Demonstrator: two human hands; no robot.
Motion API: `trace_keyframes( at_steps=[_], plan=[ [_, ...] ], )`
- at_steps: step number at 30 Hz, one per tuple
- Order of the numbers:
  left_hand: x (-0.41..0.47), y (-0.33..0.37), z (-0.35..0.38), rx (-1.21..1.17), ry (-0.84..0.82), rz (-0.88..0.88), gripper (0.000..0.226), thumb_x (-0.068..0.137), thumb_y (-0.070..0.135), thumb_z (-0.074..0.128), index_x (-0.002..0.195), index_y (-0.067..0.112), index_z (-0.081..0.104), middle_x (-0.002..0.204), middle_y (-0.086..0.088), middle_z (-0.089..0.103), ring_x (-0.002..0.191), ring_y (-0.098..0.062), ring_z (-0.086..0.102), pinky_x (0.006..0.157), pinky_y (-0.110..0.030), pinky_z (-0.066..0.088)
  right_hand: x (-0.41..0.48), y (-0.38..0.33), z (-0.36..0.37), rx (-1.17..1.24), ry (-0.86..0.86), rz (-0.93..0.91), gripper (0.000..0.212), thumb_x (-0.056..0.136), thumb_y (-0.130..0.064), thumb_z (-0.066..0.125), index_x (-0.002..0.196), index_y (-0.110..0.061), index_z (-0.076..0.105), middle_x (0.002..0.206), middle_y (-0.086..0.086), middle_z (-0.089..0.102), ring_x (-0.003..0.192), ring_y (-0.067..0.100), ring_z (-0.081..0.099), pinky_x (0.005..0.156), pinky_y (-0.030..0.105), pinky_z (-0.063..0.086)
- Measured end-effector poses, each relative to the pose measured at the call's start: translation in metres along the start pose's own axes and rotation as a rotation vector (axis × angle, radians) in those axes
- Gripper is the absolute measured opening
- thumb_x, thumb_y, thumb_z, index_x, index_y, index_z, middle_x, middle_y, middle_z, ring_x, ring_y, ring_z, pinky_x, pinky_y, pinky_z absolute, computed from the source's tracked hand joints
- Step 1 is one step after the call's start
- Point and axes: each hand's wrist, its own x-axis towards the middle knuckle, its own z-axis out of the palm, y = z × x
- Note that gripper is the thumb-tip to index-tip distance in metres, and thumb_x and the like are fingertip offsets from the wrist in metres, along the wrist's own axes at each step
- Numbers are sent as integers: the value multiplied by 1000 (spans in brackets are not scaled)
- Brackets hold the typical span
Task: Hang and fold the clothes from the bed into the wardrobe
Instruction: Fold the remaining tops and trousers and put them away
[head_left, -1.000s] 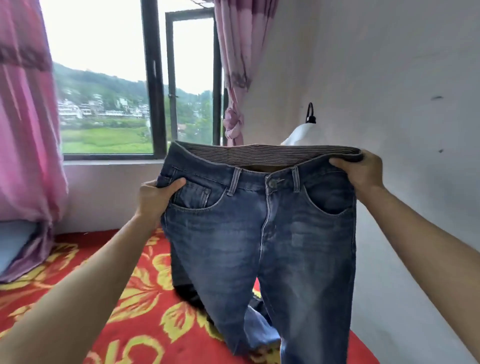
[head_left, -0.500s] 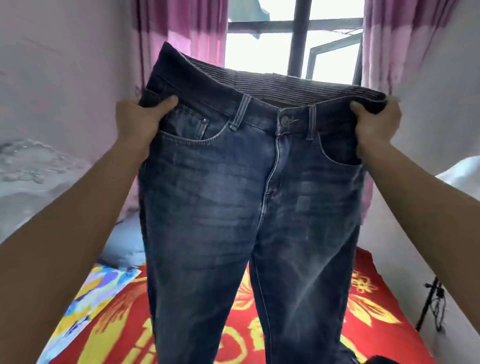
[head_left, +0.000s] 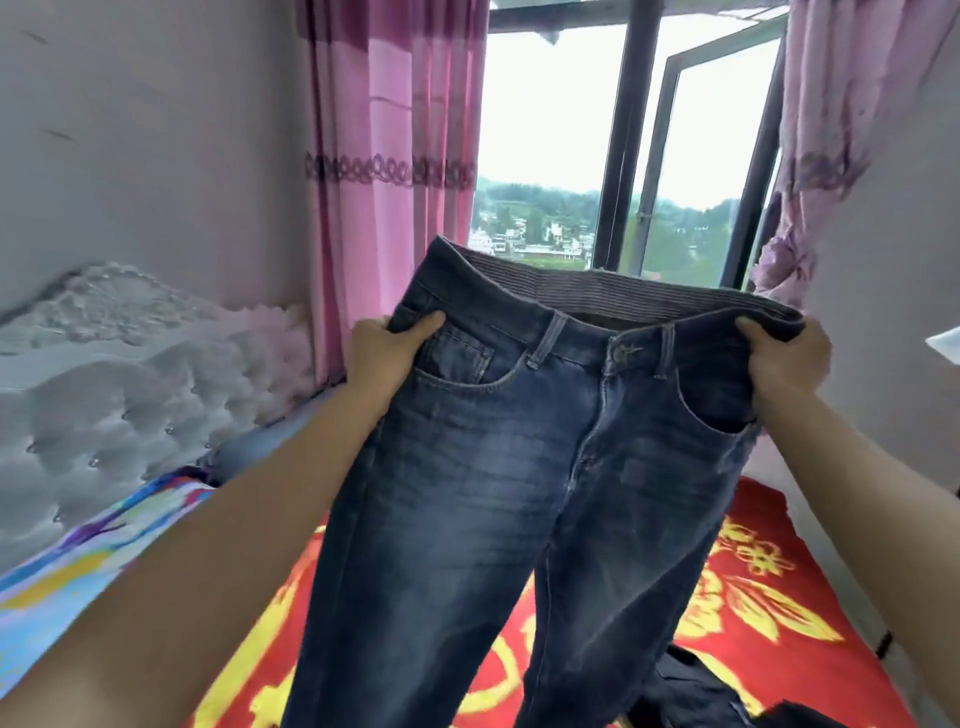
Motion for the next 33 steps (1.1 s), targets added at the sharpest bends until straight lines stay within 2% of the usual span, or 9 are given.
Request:
trace_keyframes(
  at_steps=[3,6,9,15,19,24,27,30,33],
  plan=[
    [-20,-32,34,10,-117,-51,18,75,25,78,65,14,68,52,17,61,46,8,52,49,-13,44,5,47,-25,-133,31,139,45,77,-38,71,109,-7,63,110,17,65,104,35,60,89,40,45],
    [-35,-74,54,15,-222,-135,17,77,24,77,66,12,71,47,21,59,51,6,53,55,-18,45,1,83,-40,-337,29,266,49,77,-44,70,110,-9,65,113,23,63,108,42,54,93,43,41],
    [-41,-123,53,22,-298,-242,20,78,25,76,61,15,69,55,14,64,60,-4,57,62,-28,48,-15,101,-37,-403,-2,275,39,79,-35,73,102,-4,68,103,21,67,87,29,57,76,36,43],
    [-17,-219,1,-2,-326,-444,56,68,46,78,74,-9,68,72,-13,64,68,-19,55,63,-35,42,-44,105,54,-525,-151,339,20,80,-31,73,86,-14,65,76,12,65,54,24,58,54,30,40],
    [36,-259,-78,1,-201,-518,46,71,45,76,75,0,67,74,-10,63,72,-19,56,67,-31,42,-69,89,179,-603,-306,205,29,78,-40,71,84,-13,65,79,14,68,80,34,65,73,36,47],
    [141,-294,-234,84,213,-548,29,86,32,67,86,3,66,88,-11,64,85,-25,60,73,-35,44,-142,6,423,-392,-469,45,27,82,-39,68,102,-20,66,97,7,67,95,28,62,82,33,46],
    [210,-315,-331,44,548,-537,38,83,37,69,90,0,64,90,-12,61,90,-28,62,73,-38,45,-214,-42,559,-19,-740,156,63,85,-20,68,140,-24,38,128,7,50,112,22,53,92,31,47],
    [233,-348,-412,217,676,-548,60,82,45,67,115,-4,57,106,-20,61,107,-37,57,82,-38,43,-291,-53,624,-34,-1108,75,86,87,-10,63,150,-27,8,150,8,21,131,25,35,102,32,39],
    [199,-409,-467,451,508,-841,103,77,55,67,149,8,10,149,-24,28,135,-41,31,110,-46,26,-354,9,633,-174,-1309,19,78,87,-8,61,150,-21,15,126,-1,36,94,17,50,68,18,40]
  ],
)
